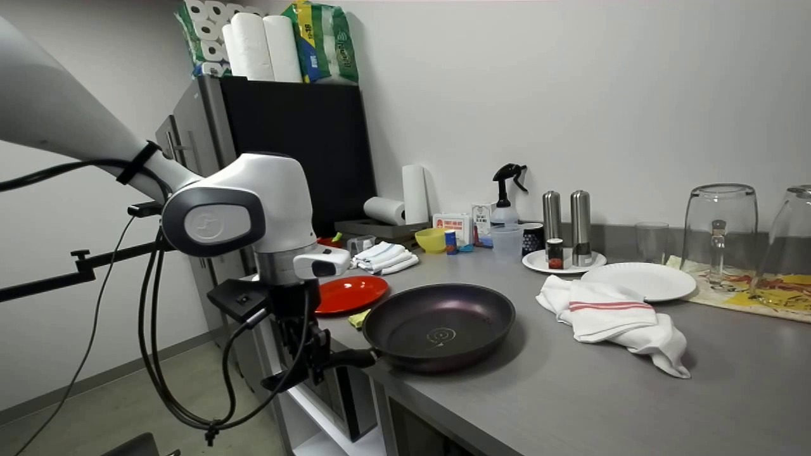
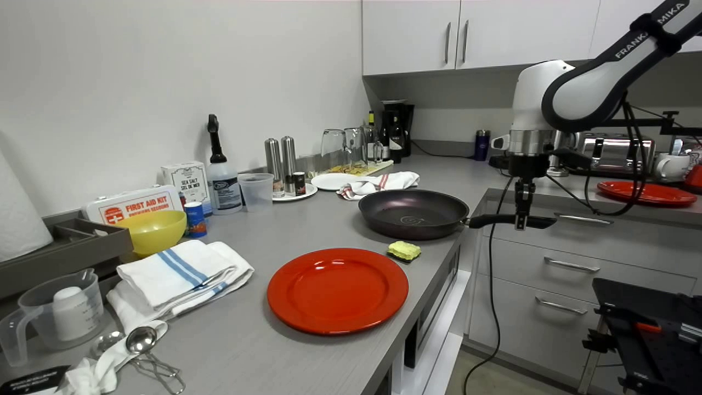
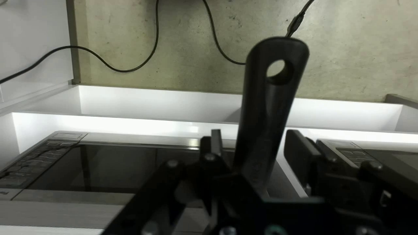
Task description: Move the pan to the right and the left twice, then move it to the right on the counter
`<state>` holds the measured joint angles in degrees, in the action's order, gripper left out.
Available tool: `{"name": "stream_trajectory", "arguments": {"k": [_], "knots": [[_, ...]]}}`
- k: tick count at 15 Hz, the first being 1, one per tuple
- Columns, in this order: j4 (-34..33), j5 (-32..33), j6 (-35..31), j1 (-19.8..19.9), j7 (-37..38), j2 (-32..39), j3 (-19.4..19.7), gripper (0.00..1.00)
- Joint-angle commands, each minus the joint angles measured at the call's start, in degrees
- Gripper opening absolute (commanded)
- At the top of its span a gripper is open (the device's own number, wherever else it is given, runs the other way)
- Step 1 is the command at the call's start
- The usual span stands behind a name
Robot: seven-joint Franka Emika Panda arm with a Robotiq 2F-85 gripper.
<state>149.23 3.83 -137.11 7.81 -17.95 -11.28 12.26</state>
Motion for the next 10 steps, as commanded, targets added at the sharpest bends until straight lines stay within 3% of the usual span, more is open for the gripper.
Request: {"name": "stream_trajectory", "arguments": {"k": [1, 3, 10], "knots": [[-1.1, 0.4, -0.8, 0.5, 0.4, 1.3, -0.3, 0.22], [-1.3, 0.4, -0.8, 0.6, 0.5, 1.4, -0.3, 0.07], [-1.9, -0.1, -0.7, 0.8, 1.1, 1.8, -0.3, 0.09]]}}
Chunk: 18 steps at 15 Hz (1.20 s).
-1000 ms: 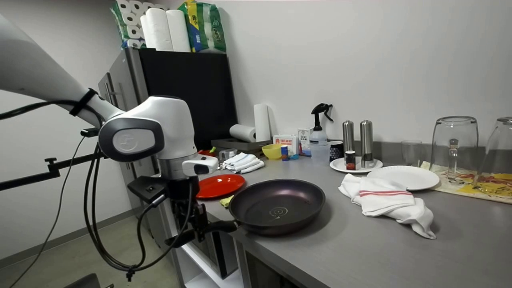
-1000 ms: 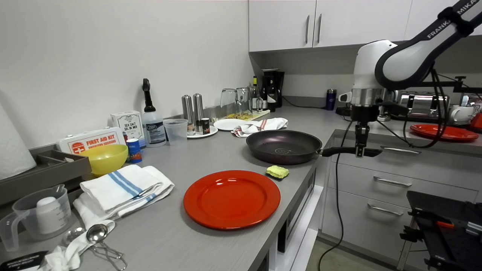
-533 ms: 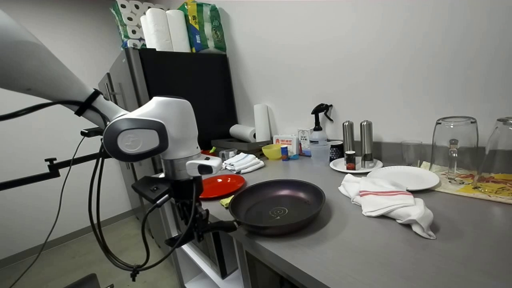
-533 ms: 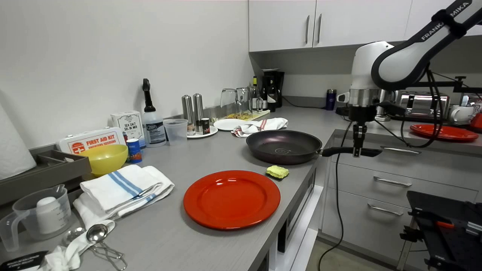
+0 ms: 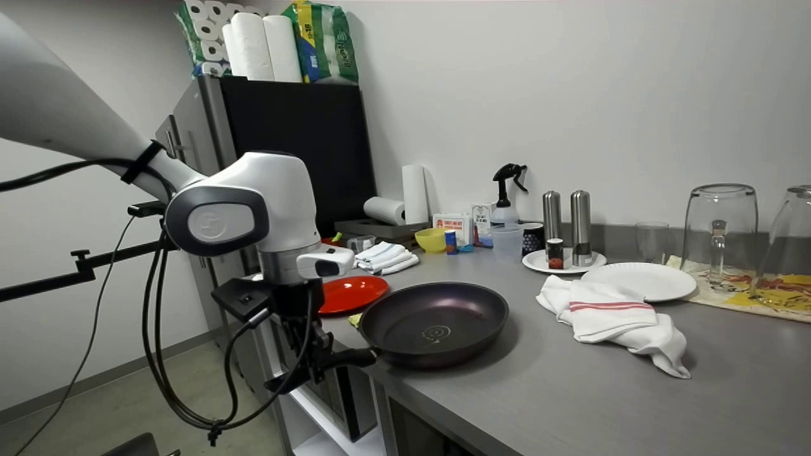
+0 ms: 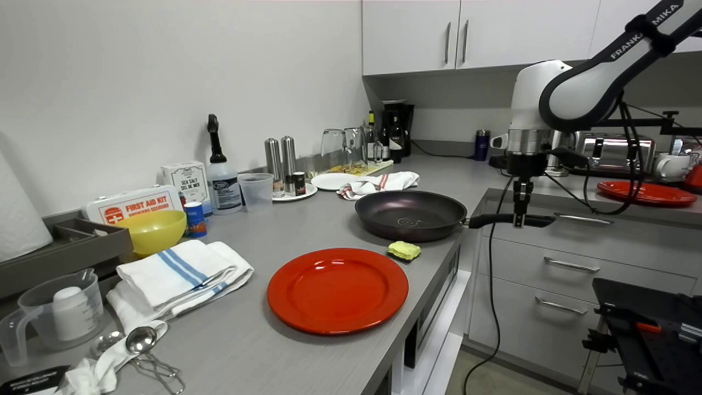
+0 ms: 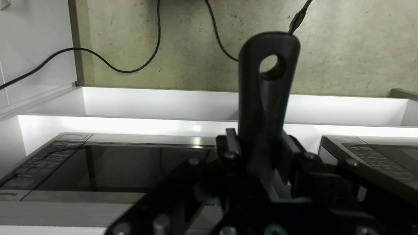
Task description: Move the pan to the right and the left twice, then move it to the right on the counter
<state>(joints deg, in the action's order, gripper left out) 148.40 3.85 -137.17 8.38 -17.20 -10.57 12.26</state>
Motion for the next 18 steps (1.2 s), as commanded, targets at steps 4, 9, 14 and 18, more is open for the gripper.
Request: {"name": "stream_trajectory", "arguments": {"k": [4, 9, 14, 18], "knots": [[-2.9, -1.9, 1.7, -0.3, -0.5, -1.4, -0.4, 0.09], [-8.8, -3.6, 3.1, -0.5, -0.5, -3.7, -0.3, 0.09], [-12.3, -4.5, 2.0, -0.2, 0.1, -4.3, 0.4, 0.09], [-13.2, -5.7, 1.9, 0.0, 0.5, -4.2, 0.8, 0.09]]}}
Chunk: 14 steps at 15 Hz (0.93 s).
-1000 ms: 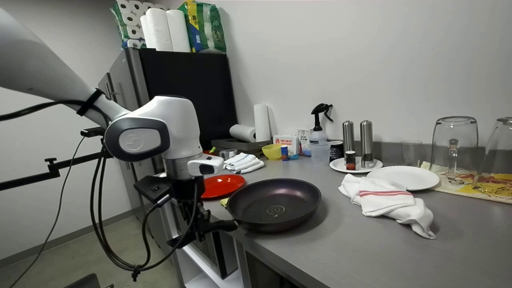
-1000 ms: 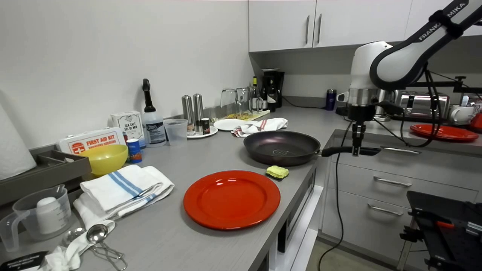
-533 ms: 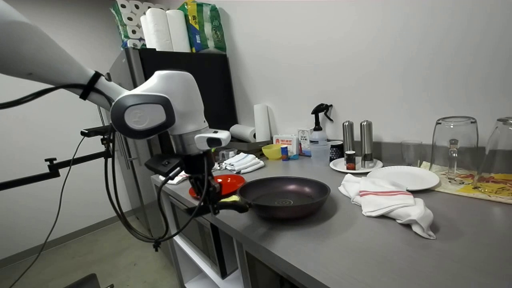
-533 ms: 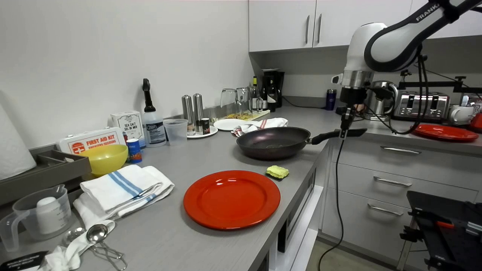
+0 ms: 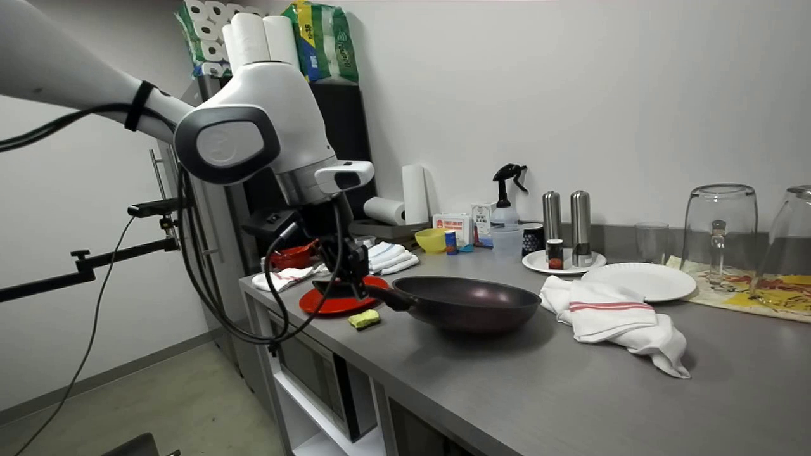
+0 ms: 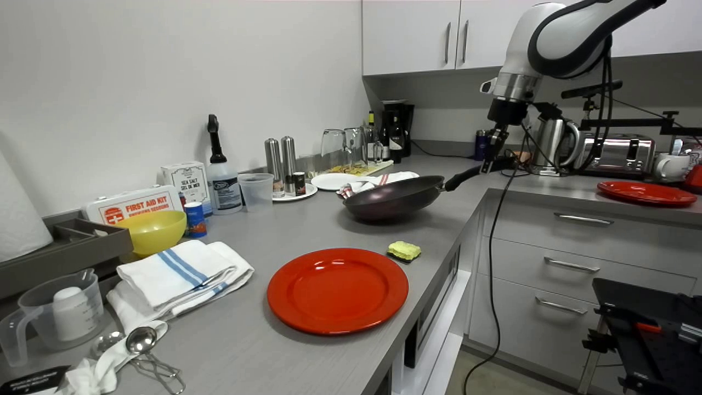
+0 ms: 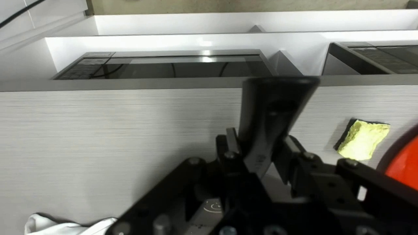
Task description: Move the pan to the right and the left twice, then move it to the right on the counter
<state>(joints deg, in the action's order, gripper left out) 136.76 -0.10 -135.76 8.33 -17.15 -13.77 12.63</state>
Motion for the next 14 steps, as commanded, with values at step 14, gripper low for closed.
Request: {"name": "stream_trajectory", "arguments": {"k": [14], "knots": [[-3.9, -4.3, -0.5, 2.1, 2.9, 0.3, 2.7, 0.09]]}}
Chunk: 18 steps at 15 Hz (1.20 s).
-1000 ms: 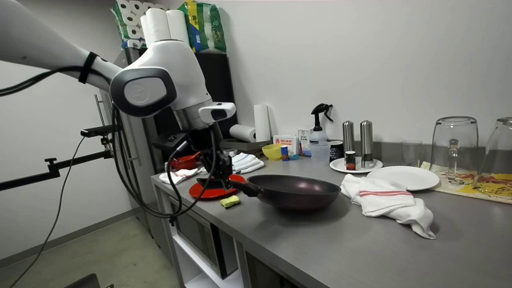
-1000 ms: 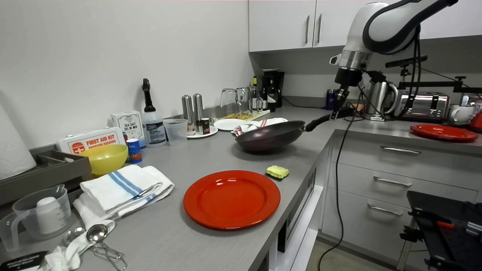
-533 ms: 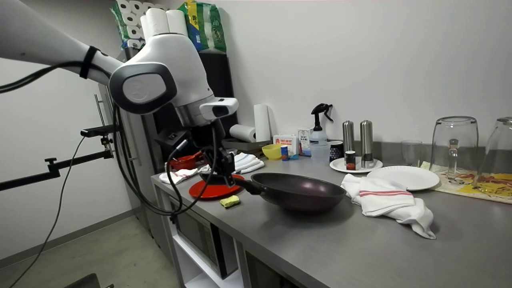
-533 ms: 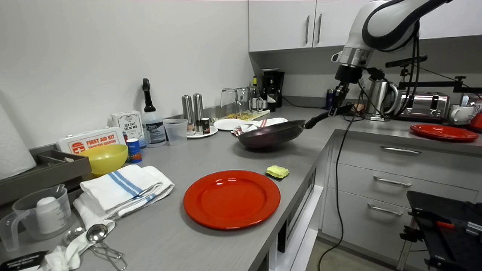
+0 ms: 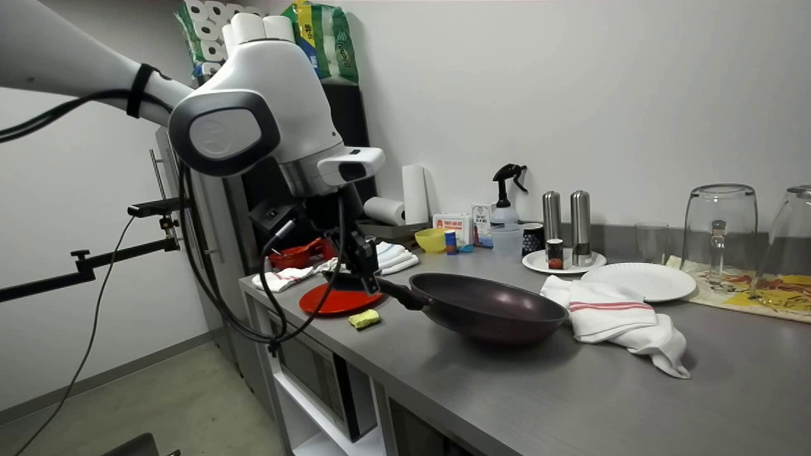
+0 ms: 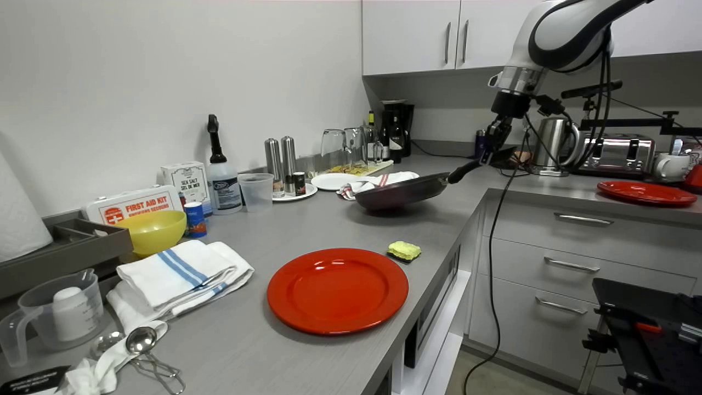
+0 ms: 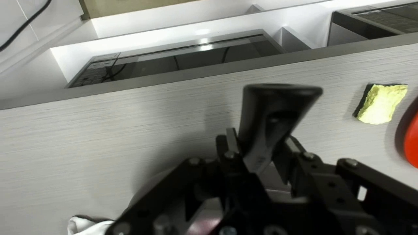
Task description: Move the pan to the right and the left twice, then move it to the right on the counter
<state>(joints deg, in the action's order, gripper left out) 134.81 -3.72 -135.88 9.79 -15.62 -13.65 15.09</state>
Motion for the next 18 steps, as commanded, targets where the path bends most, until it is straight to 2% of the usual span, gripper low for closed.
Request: {"name": "stream_trajectory", "arguments": {"k": [1, 18], "knots": [[-2.1, -0.7, -0.8, 0.8, 1.5, 0.5, 0.3, 0.09], [-7.7, 3.9, -1.9, 9.3, 11.2, 6.5, 4.3, 0.09]]}}
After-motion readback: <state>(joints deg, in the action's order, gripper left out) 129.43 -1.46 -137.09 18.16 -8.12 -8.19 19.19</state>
